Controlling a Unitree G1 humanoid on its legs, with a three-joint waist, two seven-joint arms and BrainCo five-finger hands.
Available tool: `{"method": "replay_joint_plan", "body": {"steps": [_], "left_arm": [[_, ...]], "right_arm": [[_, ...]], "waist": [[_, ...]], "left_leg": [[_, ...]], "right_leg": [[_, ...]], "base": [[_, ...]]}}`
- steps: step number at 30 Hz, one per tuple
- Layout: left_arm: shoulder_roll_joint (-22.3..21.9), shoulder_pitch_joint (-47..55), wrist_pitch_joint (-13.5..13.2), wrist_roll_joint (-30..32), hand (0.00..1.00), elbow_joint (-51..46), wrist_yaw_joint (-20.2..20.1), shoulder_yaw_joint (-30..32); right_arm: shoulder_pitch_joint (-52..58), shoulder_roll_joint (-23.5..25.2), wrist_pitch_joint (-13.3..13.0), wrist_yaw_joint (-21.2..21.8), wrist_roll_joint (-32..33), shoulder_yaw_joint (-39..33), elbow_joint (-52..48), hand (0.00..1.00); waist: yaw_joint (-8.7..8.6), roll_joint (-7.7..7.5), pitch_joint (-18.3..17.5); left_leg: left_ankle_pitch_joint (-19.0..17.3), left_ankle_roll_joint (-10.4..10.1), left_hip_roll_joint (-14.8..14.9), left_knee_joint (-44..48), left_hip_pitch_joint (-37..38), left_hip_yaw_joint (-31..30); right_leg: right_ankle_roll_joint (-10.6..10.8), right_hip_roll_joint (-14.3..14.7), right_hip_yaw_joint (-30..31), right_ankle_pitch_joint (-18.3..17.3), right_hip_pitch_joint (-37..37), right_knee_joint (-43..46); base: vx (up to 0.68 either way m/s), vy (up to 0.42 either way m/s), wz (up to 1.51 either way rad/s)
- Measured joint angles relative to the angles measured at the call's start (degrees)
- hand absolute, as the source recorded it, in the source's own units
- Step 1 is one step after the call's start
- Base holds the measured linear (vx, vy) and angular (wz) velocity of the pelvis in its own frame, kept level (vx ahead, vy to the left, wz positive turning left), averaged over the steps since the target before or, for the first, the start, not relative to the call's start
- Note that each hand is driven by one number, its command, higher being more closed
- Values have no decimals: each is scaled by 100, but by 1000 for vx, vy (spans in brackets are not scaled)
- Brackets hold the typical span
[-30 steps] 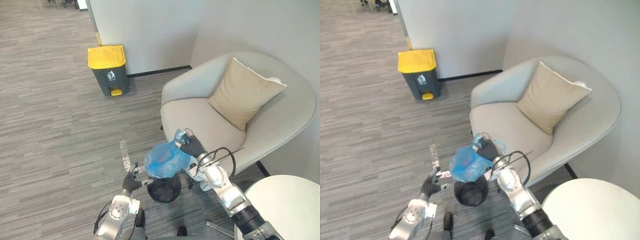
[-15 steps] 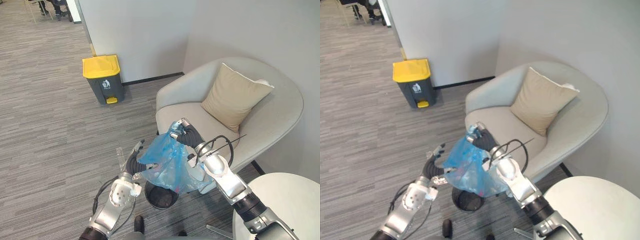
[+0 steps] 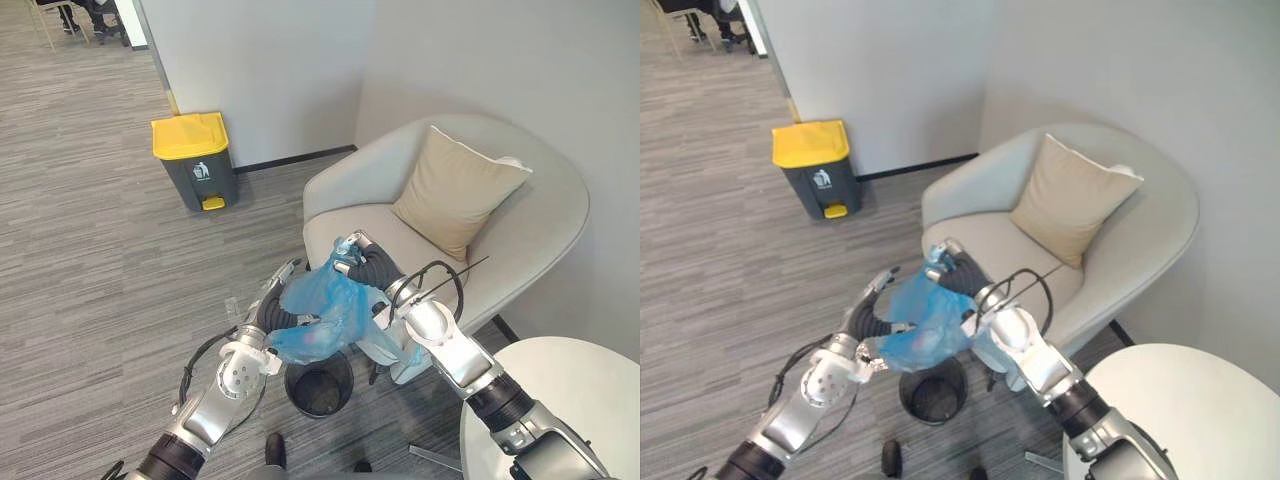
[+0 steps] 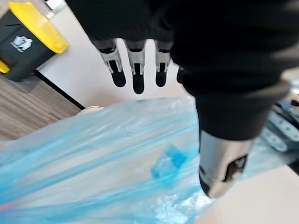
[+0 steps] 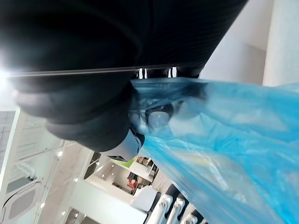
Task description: Gather rubbish on tea table into small bin, then transfer packed bag to large trash can.
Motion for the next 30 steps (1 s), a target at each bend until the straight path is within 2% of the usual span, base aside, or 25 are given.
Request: {"method": "replay_joint_plan", "body": {"steps": [4, 11, 18, 30], "left_arm": [[17, -10, -94, -79, 0, -195, -111, -21], [148, -24, -98, -255, 0, -191, -339, -242], [180, 114, -100, -349, 0, -118, -409, -345], [-41, 566, -145, -229, 0, 757, -476, -640]], "right_arm": [[-3, -64, -3, 63, 222, 64, -264, 100], [-133, -107, -45, 165, 829, 265, -702, 100], [-152, 96, -53, 279, 827, 497, -877, 100], [-159, 357, -40, 287, 583, 960, -850, 100]], "waist": [[0, 0, -7], [8, -6, -34], [19, -9, -49], [58, -26, -62]], "left_leg": [[-2, 2, -23, -31, 32, 1], [2, 10, -50, -32, 30, 9], [3, 12, -48, -32, 25, 54], [-29, -31, 19, -33, 22, 106]], "right_leg": [[19, -27, 2, -18, 26, 10], [30, -56, 14, -39, 3, 17], [31, -56, 60, -38, -26, 15], [25, -30, 132, -33, -56, 10]], "base": [[0, 0, 0], [0, 0, 0], [19, -1, -3], [3, 0, -3]]}}
